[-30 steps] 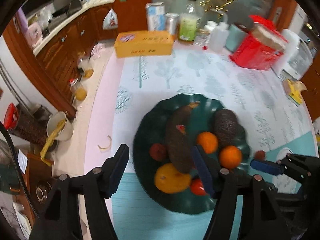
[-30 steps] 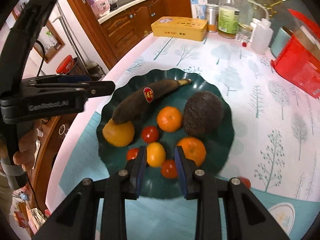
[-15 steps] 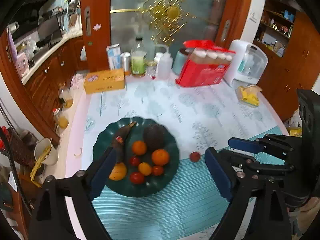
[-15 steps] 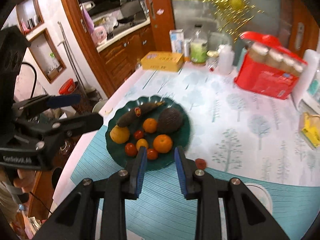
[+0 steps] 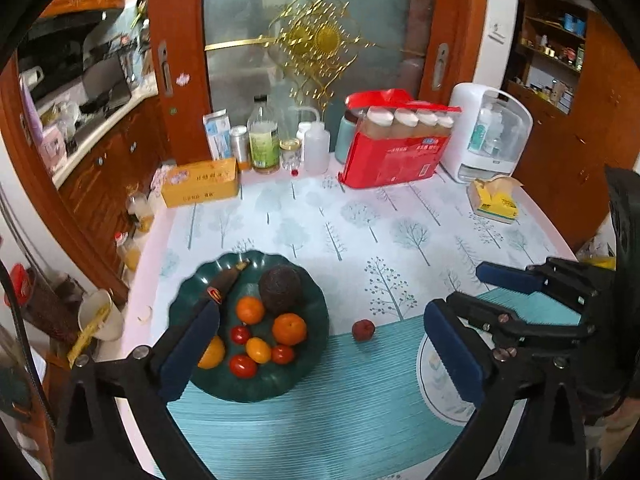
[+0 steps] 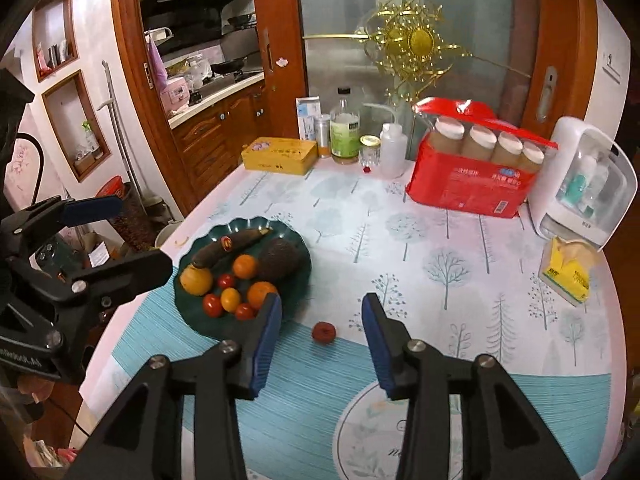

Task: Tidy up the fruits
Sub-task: 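Grasp the remaining wrinkled dark-red fruit with the right tool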

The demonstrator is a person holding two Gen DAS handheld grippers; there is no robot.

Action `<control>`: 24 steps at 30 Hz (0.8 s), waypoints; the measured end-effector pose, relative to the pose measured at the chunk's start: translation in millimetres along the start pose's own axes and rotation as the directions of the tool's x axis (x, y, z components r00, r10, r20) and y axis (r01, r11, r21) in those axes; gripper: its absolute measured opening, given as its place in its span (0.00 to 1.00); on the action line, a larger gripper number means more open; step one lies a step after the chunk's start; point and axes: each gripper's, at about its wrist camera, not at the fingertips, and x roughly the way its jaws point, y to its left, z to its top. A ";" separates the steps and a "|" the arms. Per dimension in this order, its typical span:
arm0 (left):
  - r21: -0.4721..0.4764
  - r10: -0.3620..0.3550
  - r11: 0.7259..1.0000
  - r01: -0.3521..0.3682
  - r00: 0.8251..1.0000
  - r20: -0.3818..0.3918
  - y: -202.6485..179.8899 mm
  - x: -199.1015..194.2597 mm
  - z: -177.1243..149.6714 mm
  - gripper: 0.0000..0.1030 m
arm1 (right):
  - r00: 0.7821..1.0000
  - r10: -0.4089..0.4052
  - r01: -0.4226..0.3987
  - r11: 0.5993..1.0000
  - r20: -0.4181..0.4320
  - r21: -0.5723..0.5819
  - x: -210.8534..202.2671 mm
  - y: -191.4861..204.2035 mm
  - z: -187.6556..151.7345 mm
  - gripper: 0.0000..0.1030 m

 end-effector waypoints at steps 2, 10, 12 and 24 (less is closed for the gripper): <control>-0.028 -0.003 1.000 0.002 1.000 -0.022 0.6 16.2 -7.7 0.99 | 1.000 -0.002 0.002 1.000 -0.022 -0.006 13.9 -5.8 -5.8 0.41; -0.129 0.034 0.990 -0.052 0.990 -0.139 15.6 83.9 -51.4 0.99 | 0.990 0.027 -0.026 1.000 -0.135 0.009 86.7 -26.0 -35.8 0.41; -0.141 0.060 0.986 -0.084 0.985 -0.164 19.5 97.0 -63.2 0.99 | 0.986 0.040 -0.039 0.999 -0.159 0.009 104.6 -28.5 -41.5 0.41; -0.209 0.141 0.961 -0.179 0.972 -0.186 38.2 132.4 -93.7 0.99 | 0.964 0.118 -0.126 0.992 -0.238 -0.018 178.0 -19.2 -57.2 0.41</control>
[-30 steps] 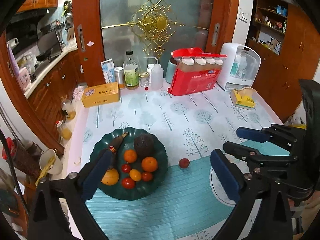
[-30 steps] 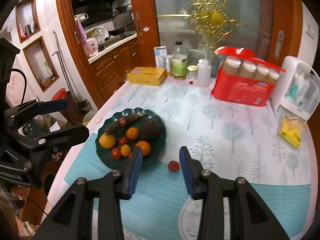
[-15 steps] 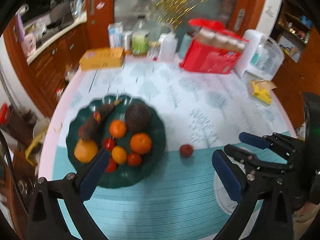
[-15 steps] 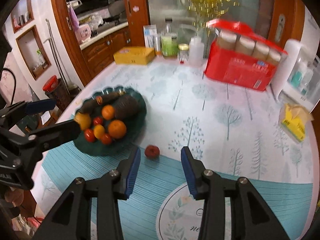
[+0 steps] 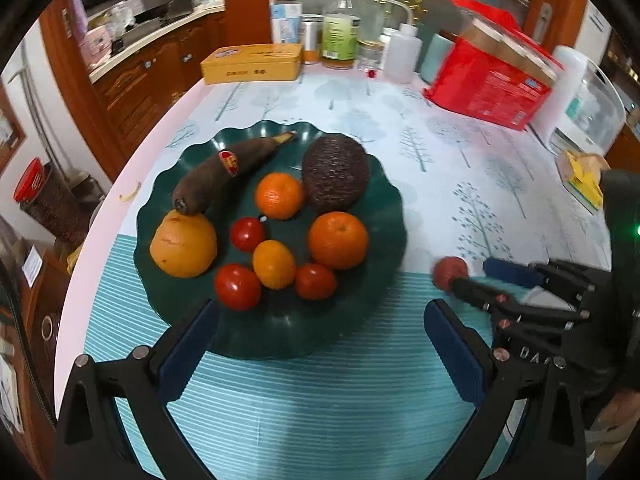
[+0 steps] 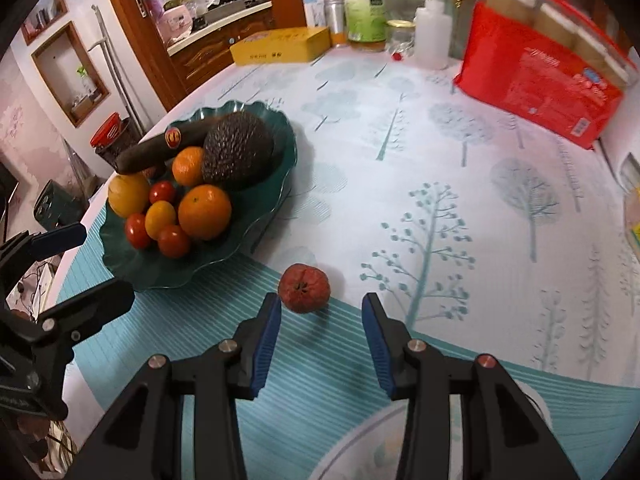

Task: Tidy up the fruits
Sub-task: 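Grasp the remaining wrinkled dark-red fruit with the right tool, then carry the wrinkled fruit onto the green plate and open the right tool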

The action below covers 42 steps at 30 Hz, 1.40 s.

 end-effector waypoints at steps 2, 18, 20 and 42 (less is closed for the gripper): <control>-0.015 0.007 1.000 -0.007 1.000 -0.003 4.2 3.6 0.8 0.99 | 1.000 0.015 -0.015 1.000 -0.010 0.001 8.7 1.0 0.6 0.41; -0.061 0.010 0.998 -0.011 1.000 -0.021 19.2 11.5 2.1 0.99 | 1.000 -0.016 0.016 1.000 0.012 0.025 28.5 5.2 4.5 0.31; -0.063 0.005 0.998 -0.007 0.999 -0.031 19.5 11.6 2.2 0.99 | 1.000 -0.019 0.019 1.000 0.011 0.014 28.1 7.3 3.5 0.31; 0.039 0.045 0.998 -0.043 0.998 -0.054 28.3 -65.5 9.3 0.99 | 0.999 0.006 -0.010 0.994 0.036 0.107 -55.2 51.6 -2.8 0.31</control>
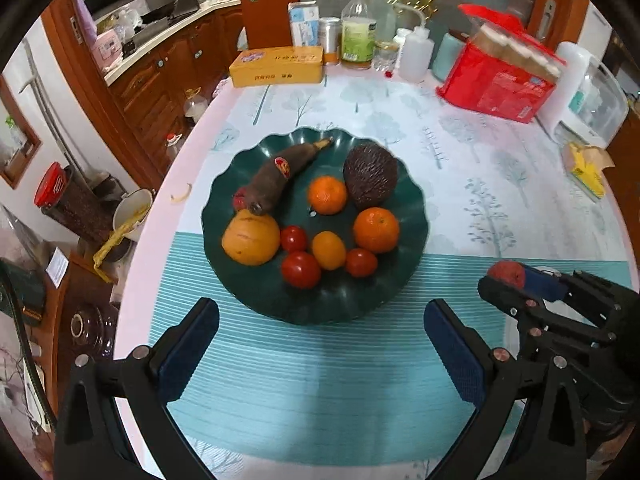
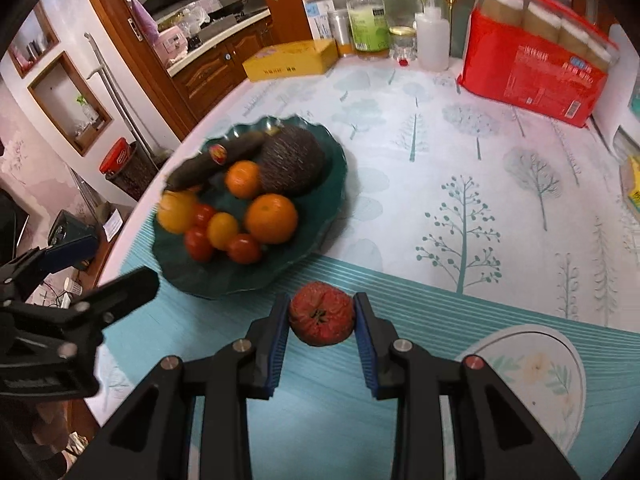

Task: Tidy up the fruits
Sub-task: 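Carry the wrinkled fruit onto the green plate and open the right tool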

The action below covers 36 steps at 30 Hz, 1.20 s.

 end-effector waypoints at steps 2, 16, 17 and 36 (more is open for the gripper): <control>0.009 -0.014 1.000 0.014 1.000 0.018 4.4 -16.7 3.8 0.99 | 1.000 -0.008 0.008 1.000 0.022 -0.013 -16.5 9.3 4.6 0.31; -0.064 0.007 0.998 0.009 0.971 0.240 61.7 -117.3 57.5 0.99 | 0.984 0.000 0.028 0.987 0.177 -0.157 -116.7 81.3 79.6 0.31; -0.072 0.010 0.997 0.008 0.970 0.242 65.1 -117.6 61.1 0.99 | 0.983 0.002 0.029 0.986 0.182 -0.164 -117.1 85.2 86.3 0.31; -0.189 0.007 0.982 0.011 0.995 0.095 95.1 25.5 67.7 0.99 | 0.996 0.075 -0.078 0.996 -0.045 -0.054 65.8 67.4 100.9 0.31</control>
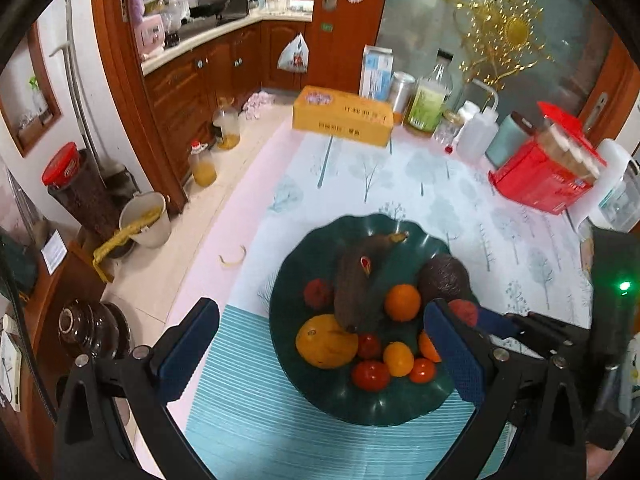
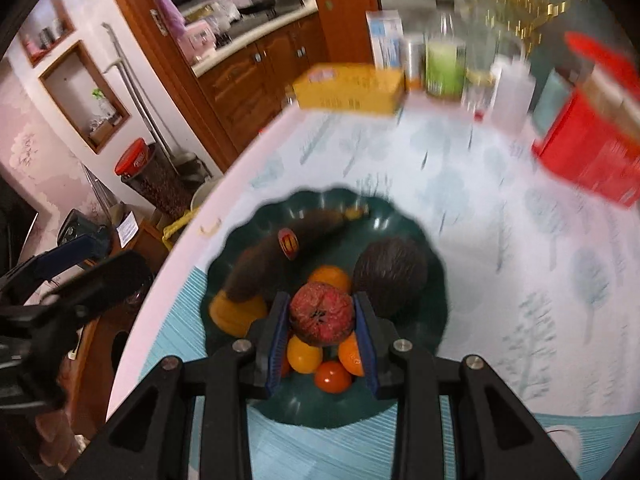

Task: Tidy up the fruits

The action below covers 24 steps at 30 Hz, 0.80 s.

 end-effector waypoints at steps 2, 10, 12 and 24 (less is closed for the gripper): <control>0.002 0.001 1.000 -0.001 1.000 -0.012 -1.1 10.0 -3.0 0.99 | 1.000 0.008 -0.008 1.000 -0.024 0.007 15.6 -1.9 -5.2 0.31; 0.001 0.002 1.000 -0.002 0.999 -0.044 -2.8 26.5 -11.5 0.99 | 0.999 -0.006 0.005 1.000 -0.047 -0.029 35.2 3.1 -11.5 0.33; 0.001 0.002 1.000 -0.002 0.999 -0.049 -3.2 27.6 -13.1 0.99 | 0.999 -0.011 0.010 0.999 -0.037 -0.031 33.8 3.3 -12.4 0.35; 0.002 -0.003 1.000 0.003 0.998 -0.067 -4.7 12.0 -25.5 0.99 | 0.999 -0.033 0.034 0.999 0.019 -0.033 6.5 -1.5 -29.9 0.43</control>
